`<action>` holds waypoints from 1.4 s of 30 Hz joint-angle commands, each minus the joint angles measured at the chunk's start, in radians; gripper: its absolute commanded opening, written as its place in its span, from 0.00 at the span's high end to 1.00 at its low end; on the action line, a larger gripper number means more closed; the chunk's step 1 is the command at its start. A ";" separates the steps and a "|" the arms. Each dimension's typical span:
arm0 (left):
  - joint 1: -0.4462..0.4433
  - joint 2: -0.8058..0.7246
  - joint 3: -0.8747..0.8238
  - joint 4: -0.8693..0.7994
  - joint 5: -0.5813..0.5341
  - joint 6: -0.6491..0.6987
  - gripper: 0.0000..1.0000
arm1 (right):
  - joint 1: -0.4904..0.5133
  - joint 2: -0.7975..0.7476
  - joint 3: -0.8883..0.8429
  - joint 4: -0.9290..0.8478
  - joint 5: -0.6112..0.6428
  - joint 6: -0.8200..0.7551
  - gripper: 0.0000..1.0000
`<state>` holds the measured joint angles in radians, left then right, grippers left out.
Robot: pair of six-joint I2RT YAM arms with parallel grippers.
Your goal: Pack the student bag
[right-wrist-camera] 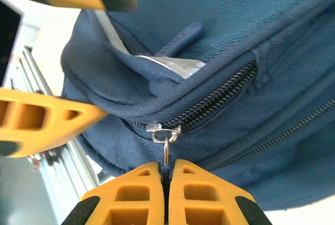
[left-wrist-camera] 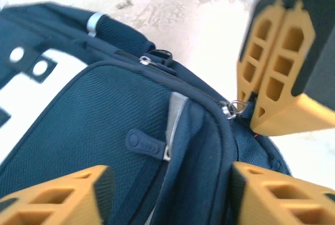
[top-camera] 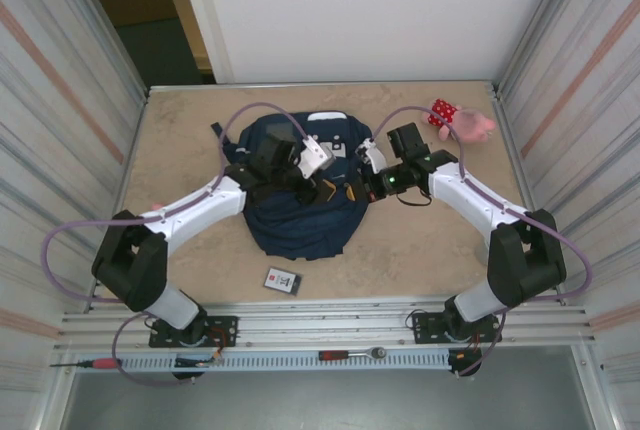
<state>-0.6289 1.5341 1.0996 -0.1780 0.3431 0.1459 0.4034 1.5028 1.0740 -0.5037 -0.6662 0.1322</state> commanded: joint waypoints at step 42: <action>0.225 -0.199 -0.270 -0.065 -0.207 -1.245 1.00 | 0.095 0.007 0.192 -0.347 0.269 0.207 1.00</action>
<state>-0.3962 1.3788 0.8345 -0.3012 0.2287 -1.0012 0.4713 1.5494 1.2453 -0.7940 -0.3889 0.3107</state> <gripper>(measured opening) 0.113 0.046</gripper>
